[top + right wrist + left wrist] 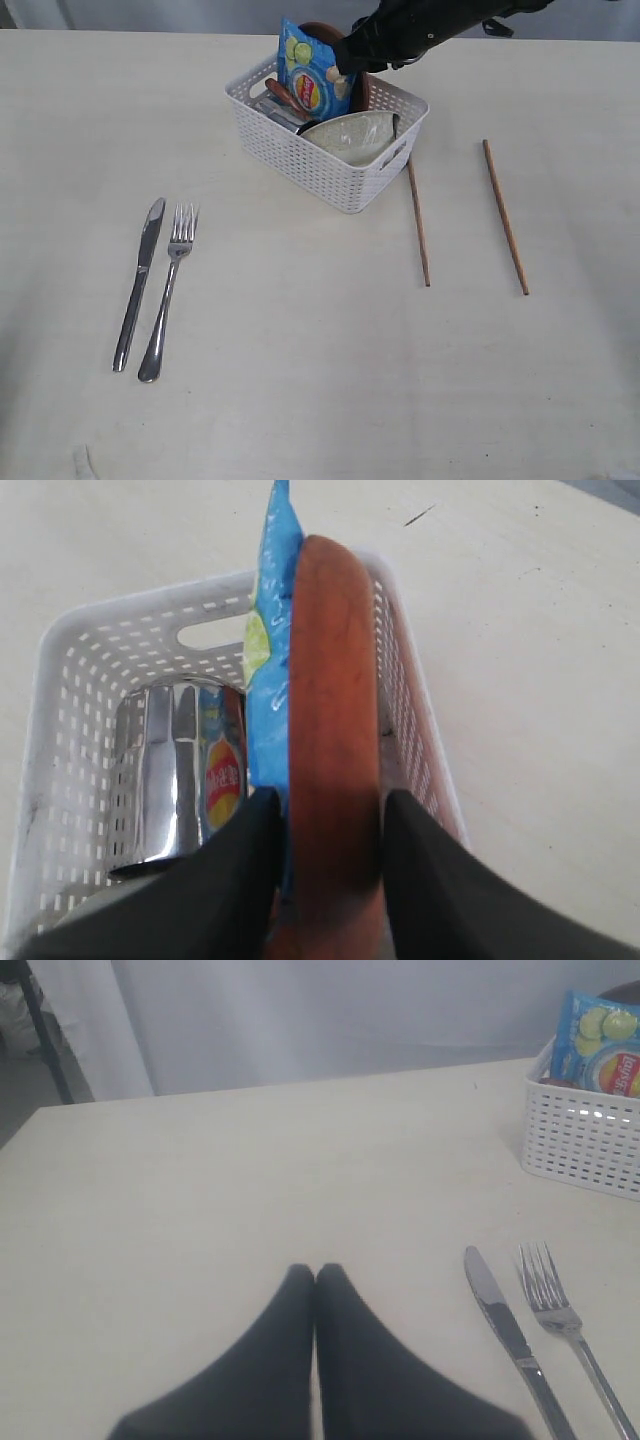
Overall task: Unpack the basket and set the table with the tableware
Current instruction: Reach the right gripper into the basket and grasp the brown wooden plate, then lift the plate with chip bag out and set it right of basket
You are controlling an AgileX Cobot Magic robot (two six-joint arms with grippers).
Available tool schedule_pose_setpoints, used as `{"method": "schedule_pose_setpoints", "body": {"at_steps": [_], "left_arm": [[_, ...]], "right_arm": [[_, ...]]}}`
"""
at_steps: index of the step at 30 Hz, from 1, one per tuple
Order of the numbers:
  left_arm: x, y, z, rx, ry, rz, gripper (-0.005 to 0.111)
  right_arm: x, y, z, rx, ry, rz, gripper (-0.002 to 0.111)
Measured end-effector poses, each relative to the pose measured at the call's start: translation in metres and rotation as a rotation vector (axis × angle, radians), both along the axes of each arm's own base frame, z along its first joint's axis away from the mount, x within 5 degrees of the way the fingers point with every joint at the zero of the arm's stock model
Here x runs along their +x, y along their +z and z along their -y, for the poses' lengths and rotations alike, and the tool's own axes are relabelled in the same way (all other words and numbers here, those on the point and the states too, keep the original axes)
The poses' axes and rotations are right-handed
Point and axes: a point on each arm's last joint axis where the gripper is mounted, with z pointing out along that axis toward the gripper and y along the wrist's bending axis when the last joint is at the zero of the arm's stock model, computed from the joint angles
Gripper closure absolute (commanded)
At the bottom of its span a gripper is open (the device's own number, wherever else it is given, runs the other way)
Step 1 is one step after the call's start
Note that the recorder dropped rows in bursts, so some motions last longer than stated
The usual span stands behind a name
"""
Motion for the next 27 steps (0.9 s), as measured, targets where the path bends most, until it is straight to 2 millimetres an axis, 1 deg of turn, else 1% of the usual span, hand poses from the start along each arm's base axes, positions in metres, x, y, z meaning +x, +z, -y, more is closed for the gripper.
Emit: {"method": "schedule_pose_setpoints", "body": {"at_steps": [12, 13, 15, 17, 27], "left_arm": [[0.0000, 0.0000, 0.0000, 0.000, 0.000, 0.000, 0.107], [0.0000, 0.0000, 0.0000, 0.000, 0.000, 0.000, 0.107], [0.0000, 0.0000, 0.0000, 0.000, 0.000, 0.000, 0.107], [0.0000, 0.0000, 0.0000, 0.000, 0.000, 0.000, 0.107], [0.0000, 0.0000, 0.0000, 0.000, 0.000, 0.000, 0.107]], "right_arm": [[0.0001, 0.0007, -0.0008, 0.017, -0.008, -0.005, 0.076], [0.0001, 0.0008, -0.0009, 0.019, -0.010, -0.006, 0.079], [0.0001, 0.0008, -0.0009, 0.019, -0.009, -0.006, 0.092], [0.0008, 0.0010, -0.0006, 0.017, -0.014, 0.002, 0.108], [0.0025, 0.0023, 0.0002, 0.016, -0.028, 0.020, 0.109]]}}
